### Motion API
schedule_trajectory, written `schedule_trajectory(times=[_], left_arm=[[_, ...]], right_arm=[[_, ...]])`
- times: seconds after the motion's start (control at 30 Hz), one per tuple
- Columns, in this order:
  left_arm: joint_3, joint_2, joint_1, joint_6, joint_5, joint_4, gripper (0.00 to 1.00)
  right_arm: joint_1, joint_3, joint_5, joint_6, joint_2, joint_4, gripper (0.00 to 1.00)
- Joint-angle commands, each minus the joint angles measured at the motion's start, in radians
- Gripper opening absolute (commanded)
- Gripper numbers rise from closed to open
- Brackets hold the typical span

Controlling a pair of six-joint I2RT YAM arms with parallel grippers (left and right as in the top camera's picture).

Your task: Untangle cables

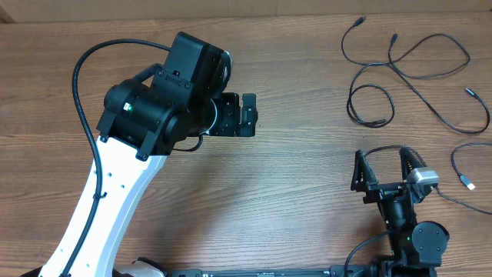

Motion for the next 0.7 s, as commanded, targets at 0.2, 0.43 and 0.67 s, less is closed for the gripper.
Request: schedule_trajectory(times=[0.2, 0.43, 0.67], left_arm=[[0.001, -0.015, 0.004, -0.013, -0.006, 0.001, 1.0], [0.001, -0.014, 0.004, -0.014, -0.006, 0.001, 1.0], [0.001, -0.014, 0.004, -0.014, -0.006, 0.001, 0.99]], right_arm=[[0.022, -0.062, 0.031, -0.047, -0.013, 0.007, 1.0], [0.02, -0.061, 0.11, -0.121, -0.012, -0.045, 1.0], [0.02, -0.061, 0.163, -0.119, -0.012, -0.05, 1.0]])
